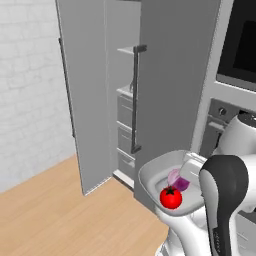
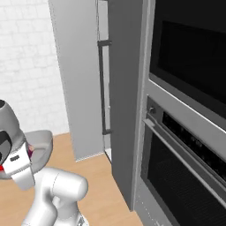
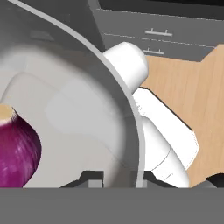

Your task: Take the meat container that has the fish and place it on the second highest rack of the freezer. Then take the vegetable container that has the onion and tomato and place it on the highest rack of the freezer.

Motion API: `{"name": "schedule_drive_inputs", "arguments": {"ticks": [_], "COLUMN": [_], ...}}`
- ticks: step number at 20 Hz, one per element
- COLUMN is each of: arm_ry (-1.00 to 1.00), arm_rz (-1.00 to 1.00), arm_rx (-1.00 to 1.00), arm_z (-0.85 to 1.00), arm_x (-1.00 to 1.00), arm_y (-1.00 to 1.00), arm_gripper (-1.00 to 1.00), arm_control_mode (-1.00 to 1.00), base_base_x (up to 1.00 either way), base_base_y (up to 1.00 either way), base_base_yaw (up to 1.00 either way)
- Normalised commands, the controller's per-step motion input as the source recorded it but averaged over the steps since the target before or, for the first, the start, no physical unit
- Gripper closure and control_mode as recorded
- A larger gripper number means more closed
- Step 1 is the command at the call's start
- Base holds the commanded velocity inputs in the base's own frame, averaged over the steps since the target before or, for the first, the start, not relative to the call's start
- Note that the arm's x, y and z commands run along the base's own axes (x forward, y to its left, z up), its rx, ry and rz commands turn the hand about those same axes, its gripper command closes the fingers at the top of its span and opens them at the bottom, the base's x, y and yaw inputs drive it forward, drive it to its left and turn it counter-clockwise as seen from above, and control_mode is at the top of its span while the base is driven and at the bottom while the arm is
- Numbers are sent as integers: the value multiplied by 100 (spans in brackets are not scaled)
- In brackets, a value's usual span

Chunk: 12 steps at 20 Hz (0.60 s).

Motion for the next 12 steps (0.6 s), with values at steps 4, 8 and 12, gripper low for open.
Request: {"name": "schedule_drive_inputs", "arguments": {"ticks": [4, 8, 12], "arm_ry": [0, 0, 0], "arm_rz": [0, 0, 0], "arm_rx": [0, 0, 0], "arm_z": [0, 0, 0], "arm_x": [0, 0, 0], "arm_y": [0, 0, 0], "arm_gripper": [100, 100, 100], "arm_control_mode": [100, 100, 100], "base_base_x": [100, 100, 99], "base_base_y": [96, 96, 57], "base_base_yaw": [36, 6, -6]}}
